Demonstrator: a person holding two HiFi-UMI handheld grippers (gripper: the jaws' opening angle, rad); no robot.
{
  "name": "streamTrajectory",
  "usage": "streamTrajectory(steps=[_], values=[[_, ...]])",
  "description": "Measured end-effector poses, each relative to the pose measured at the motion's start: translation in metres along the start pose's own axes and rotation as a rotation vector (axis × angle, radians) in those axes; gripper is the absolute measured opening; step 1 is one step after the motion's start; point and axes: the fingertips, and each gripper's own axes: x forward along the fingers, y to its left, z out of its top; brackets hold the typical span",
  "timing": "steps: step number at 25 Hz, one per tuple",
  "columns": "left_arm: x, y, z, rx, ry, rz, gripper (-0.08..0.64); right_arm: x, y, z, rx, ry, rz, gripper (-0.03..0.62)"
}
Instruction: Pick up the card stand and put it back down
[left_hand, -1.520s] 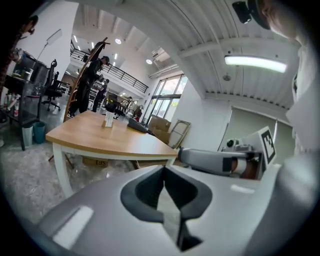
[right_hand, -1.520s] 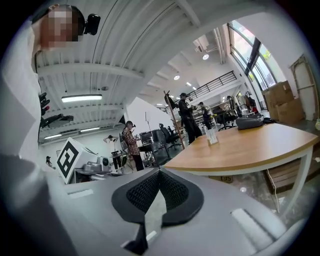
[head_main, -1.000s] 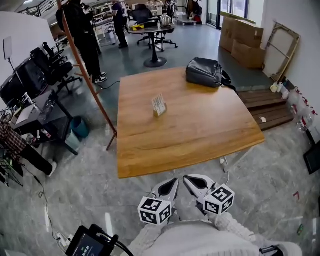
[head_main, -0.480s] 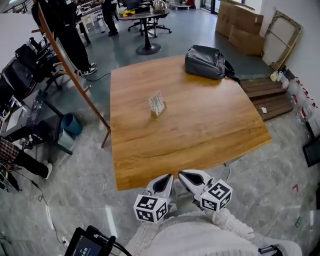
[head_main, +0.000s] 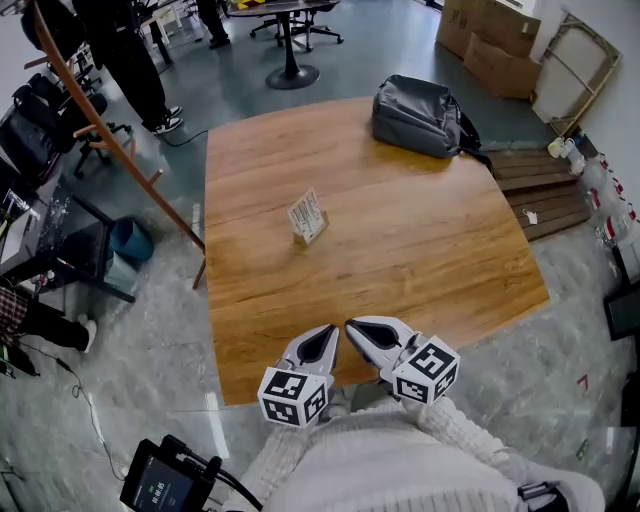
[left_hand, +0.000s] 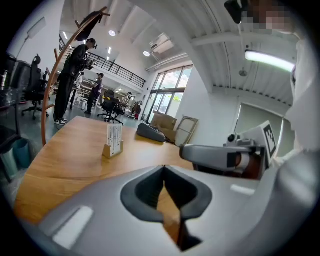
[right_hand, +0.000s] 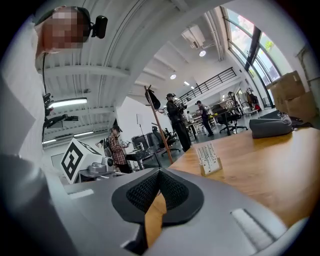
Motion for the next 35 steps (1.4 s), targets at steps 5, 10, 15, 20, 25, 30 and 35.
streamTrajectory(steps=[5,10,15,20,25,30,35], values=[[0.031,0.023,0.020,-0.011,-0.005,0.039,0.008,0.023,-0.036,0.011,0.000,0.037,0.040,-0.002],[0.043,0.036,0.017,-0.056,0.007,0.074,0.008,0.040,-0.054,0.009,0.005,0.072,0.070,-0.002],[0.056,0.049,0.016,-0.093,0.038,0.066,0.008,0.054,-0.069,0.007,0.035,0.096,0.075,-0.002],[0.065,0.055,0.021,-0.067,0.050,0.023,0.008,0.063,-0.077,0.013,0.045,0.090,0.069,-0.002],[0.075,0.072,0.027,-0.050,0.052,0.018,0.008,0.078,-0.092,0.012,0.052,0.098,0.057,-0.002],[0.089,0.100,0.028,-0.015,0.067,0.059,0.008,0.092,-0.112,0.007,0.045,0.108,0.038,-0.002],[0.102,0.129,0.032,-0.001,0.074,0.085,0.008,0.105,-0.128,0.003,0.058,0.105,0.030,-0.002]])
